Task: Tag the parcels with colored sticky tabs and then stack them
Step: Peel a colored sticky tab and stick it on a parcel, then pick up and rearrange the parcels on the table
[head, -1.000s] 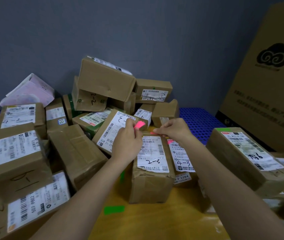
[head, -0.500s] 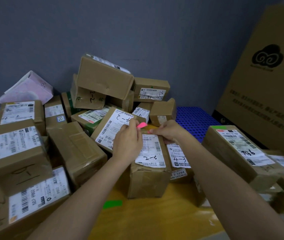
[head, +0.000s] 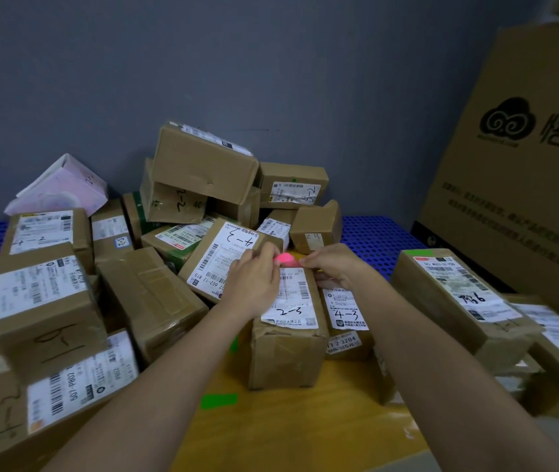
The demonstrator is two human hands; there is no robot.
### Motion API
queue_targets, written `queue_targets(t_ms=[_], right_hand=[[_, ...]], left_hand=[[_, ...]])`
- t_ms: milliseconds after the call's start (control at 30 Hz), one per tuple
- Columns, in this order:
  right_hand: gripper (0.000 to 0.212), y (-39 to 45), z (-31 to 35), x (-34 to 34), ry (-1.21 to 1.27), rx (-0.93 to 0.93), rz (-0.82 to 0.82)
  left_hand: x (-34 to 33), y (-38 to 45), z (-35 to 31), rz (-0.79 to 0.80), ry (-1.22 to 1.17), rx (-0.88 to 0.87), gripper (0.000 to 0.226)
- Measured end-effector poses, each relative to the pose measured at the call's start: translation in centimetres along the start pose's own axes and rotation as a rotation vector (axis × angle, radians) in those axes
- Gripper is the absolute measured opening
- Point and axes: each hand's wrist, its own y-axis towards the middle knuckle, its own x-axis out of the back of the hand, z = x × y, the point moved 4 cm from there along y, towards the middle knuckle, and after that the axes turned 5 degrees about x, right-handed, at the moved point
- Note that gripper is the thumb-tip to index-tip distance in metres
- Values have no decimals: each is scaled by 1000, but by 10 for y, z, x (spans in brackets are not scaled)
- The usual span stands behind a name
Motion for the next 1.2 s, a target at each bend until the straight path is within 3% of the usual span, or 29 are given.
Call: queue_targets(t_ms=[167,300,433,500,633,767,900,1033,1100,1200], right_hand=[[34,-15,-4,8,-29,90,-93],[34,-67,-12,7,-291,497,-165],[84,-107,-32,-17,-561,560,54],[93,-109,-34,-26,-725,580,40],[77,-98,-15,-35,-827,680,-153],[54,-81,5,-46,-876,769,-313],[45,-72,8,-65,-1098,705,-208],[57,-69,10,-71,-1081,551,-80],[59,-64,24,-73,-961,553,-59],[60,-49,46,-74,-843,603,-173]], left_hand=[[2,-2,2,-23,-78,13,12],[1,0,6,-57,-164,24,11],[11,-6,7,-62,-267,69,11],[23,-12,11,-119,-347,125,16],[47,-33,30,-265,-330,236,15],[55,-58,40,-163,-205,261,11],[53,-83,50,104,-63,301,11],[46,-97,62,311,109,327,26],[47,-93,64,308,148,308,29],[59,-80,58,122,131,226,19]])
